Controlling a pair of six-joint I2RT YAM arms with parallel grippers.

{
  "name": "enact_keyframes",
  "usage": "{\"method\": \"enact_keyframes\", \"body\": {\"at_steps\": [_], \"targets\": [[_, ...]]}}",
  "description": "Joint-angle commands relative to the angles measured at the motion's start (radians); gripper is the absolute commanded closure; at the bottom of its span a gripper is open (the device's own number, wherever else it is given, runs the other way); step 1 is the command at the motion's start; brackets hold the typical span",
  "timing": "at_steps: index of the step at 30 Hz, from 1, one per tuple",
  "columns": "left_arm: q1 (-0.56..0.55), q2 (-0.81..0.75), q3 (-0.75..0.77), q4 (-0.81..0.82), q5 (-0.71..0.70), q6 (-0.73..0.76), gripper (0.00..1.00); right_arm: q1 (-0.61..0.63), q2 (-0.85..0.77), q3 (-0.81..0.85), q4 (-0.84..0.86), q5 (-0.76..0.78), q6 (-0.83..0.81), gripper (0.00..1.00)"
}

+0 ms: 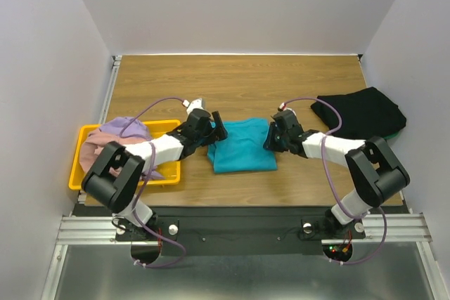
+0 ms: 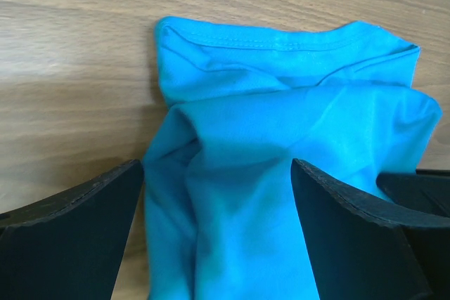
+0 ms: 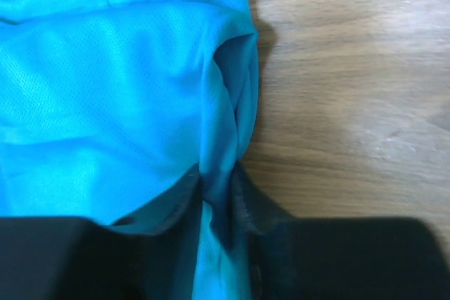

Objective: Fold and stack the t-shirts
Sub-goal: Neatly place the folded tshirt to the corner

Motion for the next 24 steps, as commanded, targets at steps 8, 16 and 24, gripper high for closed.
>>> {"method": "enact_keyframes", "body": {"at_steps": [8,16,24], "targets": [[0.001,-0.411,-0.064,-0.136,-0.08,0.019,0.01,0.022,-0.021,0.106,-0.142,0.303,-0.129,0.99],[0.001,-0.615,-0.129,-0.225,-0.164,-0.004,0.01,-0.039,-0.054,0.253,-0.368,0.501,-0.372,0.99],[0.001,-0.638,-0.133,-0.239,-0.179,0.011,0.01,-0.163,-0.068,0.343,-0.403,0.581,-0.655,1.0]]}}
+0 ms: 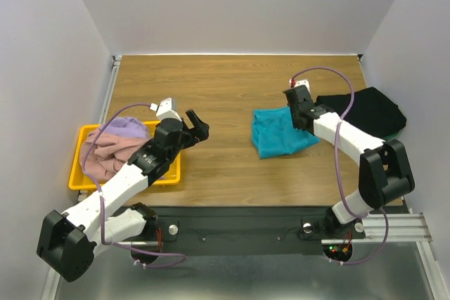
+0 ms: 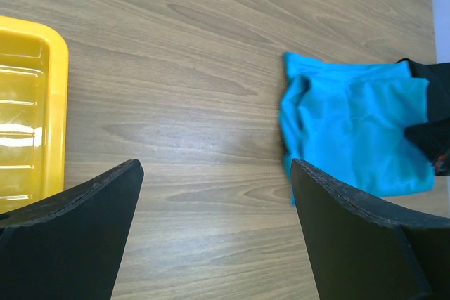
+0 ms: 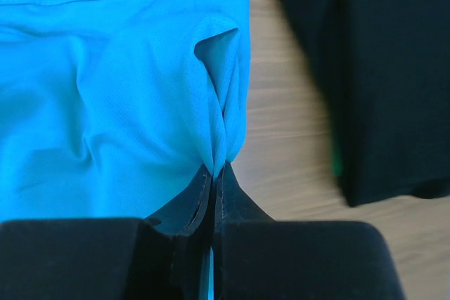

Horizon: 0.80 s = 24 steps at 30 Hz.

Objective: Fold and stack the t-shirts
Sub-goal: Neatly place the folded tshirt to the corner

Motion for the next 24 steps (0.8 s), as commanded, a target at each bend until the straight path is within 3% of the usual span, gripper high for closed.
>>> {"method": "enact_keyframes", "body": {"at_steps": [1,8,18,24], "targets": [[0.0,-0.018,-0.007,0.0,-0.037,0.021,0.01,-0.082,-0.044,0.07,-0.03,0.061,-0.238,1.0],[0.0,-0.041,-0.019,0.0,-0.071,0.021,0.01,-0.186,-0.039,0.124,-0.031,0.098,-0.378,1.0],[0.003,-0.102,-0.042,0.0,-0.141,0.018,0.01,-0.33,0.002,0.332,-0.031,0.159,-0.531,1.0],[0.005,-0.131,-0.051,0.0,-0.157,0.015,0.01,-0.352,0.018,0.397,-0.031,0.214,-0.597,1.0]]}}
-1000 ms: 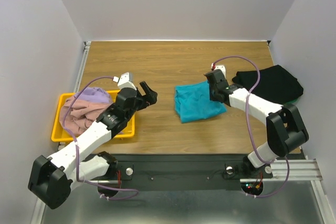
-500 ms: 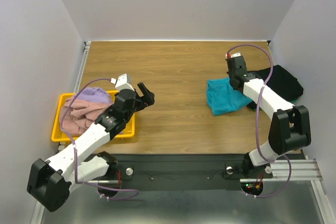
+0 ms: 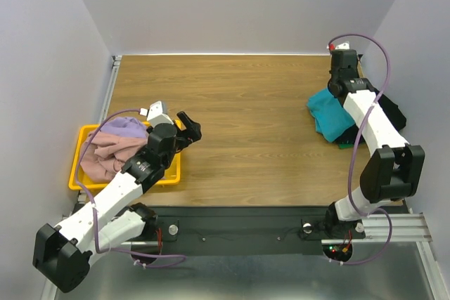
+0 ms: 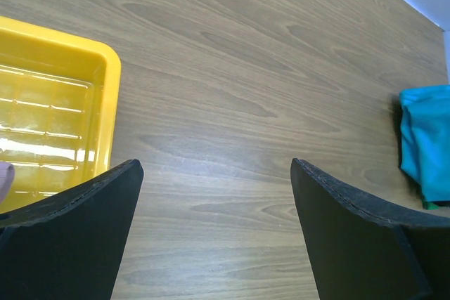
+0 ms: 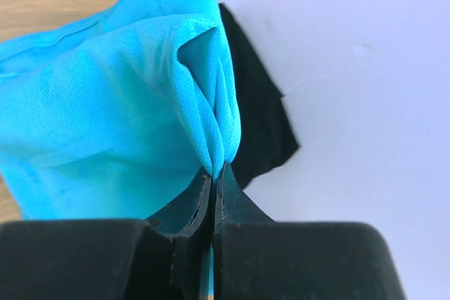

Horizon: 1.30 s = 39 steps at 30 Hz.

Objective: Fold and stack the t-shirts
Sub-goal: Neatly place the folded tshirt to the corner

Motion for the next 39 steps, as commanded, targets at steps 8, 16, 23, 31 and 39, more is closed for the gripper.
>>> {"method": "enact_keyframes", "body": {"at_steps": [8,16,23,31,39], "targets": [[0.005,-0.044,-0.021,0.023,-0.052,0.001,0.01,-0.04,-0.013,0.121,0.028,0.022,-0.104,1.0],[0.008,-0.038,-0.018,0.0,-0.065,-0.002,0.01,-0.115,0.032,0.094,0.028,-0.024,-0.1,1.0],[0.009,-0.03,-0.017,-0.009,-0.069,-0.004,0.01,-0.207,0.16,0.14,0.03,-0.026,-0.087,1.0],[0.014,-0.035,-0.015,-0.023,-0.083,-0.008,0.01,-0.294,0.345,0.222,0.088,0.009,-0.1,1.0],[0.019,-0.026,-0.007,-0.032,-0.1,-0.01,0.01,-0.336,0.451,0.289,0.125,0.022,-0.132,0.98]]}}
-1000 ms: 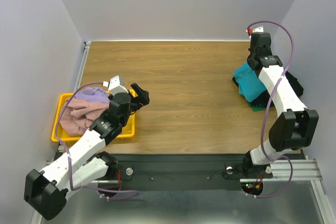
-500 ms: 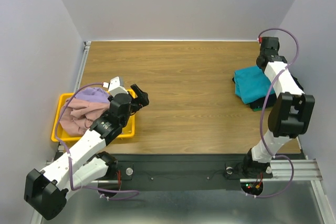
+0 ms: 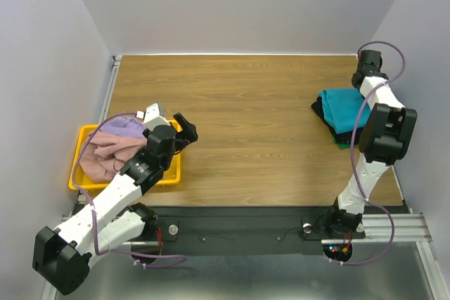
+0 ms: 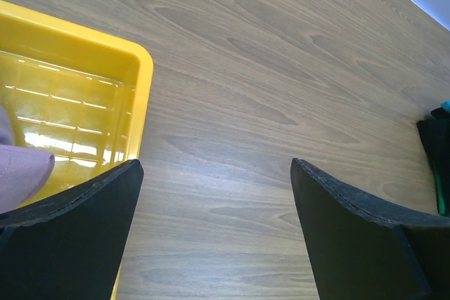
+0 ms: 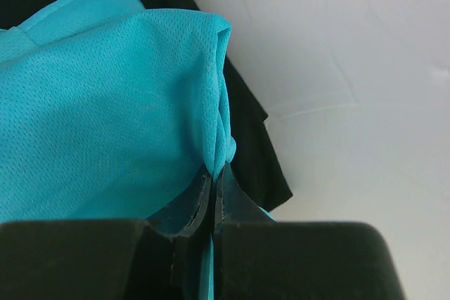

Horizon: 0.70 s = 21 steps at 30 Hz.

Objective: Fold and stack the t-shirts
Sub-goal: Neatly place the folded tshirt to the corner

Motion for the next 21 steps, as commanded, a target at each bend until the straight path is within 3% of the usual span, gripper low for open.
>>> {"method": "enact_keyframes", "body": {"at_steps": [1,5,6,7,8,10,14,15,16,18,21], "targets": [[0.009,0.0,0.007,0.005,-0.043,-0.002,0.01,-0.021,0.024,0.061,0.082,0.044,-0.039,0.98],[0.011,0.006,0.009,0.0,-0.051,-0.005,0.01,-0.028,0.056,0.075,0.1,0.053,-0.05,0.89],[0.012,0.009,0.013,-0.003,-0.049,-0.005,0.01,-0.028,0.065,0.081,0.102,0.056,-0.048,0.8],[0.012,0.013,0.016,-0.006,-0.051,-0.005,0.01,-0.028,0.066,0.085,0.103,0.055,-0.047,0.52],[0.012,0.016,0.019,-0.008,-0.049,-0.005,0.01,-0.028,0.066,0.088,0.105,0.05,-0.044,0.42],[0.012,0.022,0.022,-0.009,-0.051,-0.007,0.01,-0.028,0.061,0.102,0.105,0.027,-0.033,0.32],[0.014,0.042,0.036,-0.009,-0.048,-0.005,0.01,-0.028,0.029,0.128,0.105,0.035,-0.002,0.21],[0.014,0.046,0.042,-0.012,-0.043,-0.007,0.02,-0.028,0.011,0.125,0.105,0.024,0.008,0.15],[0.014,0.049,0.051,-0.017,-0.04,-0.007,0.01,-0.025,-0.008,0.11,0.105,-0.009,0.039,0.0],[0.014,0.052,0.059,-0.02,-0.034,-0.016,0.01,-0.025,-0.086,0.081,0.103,-0.06,0.083,0.0],[0.015,0.056,0.08,-0.035,-0.043,-0.021,0.01,-0.025,-0.187,0.035,0.076,-0.265,0.251,0.0]]}}
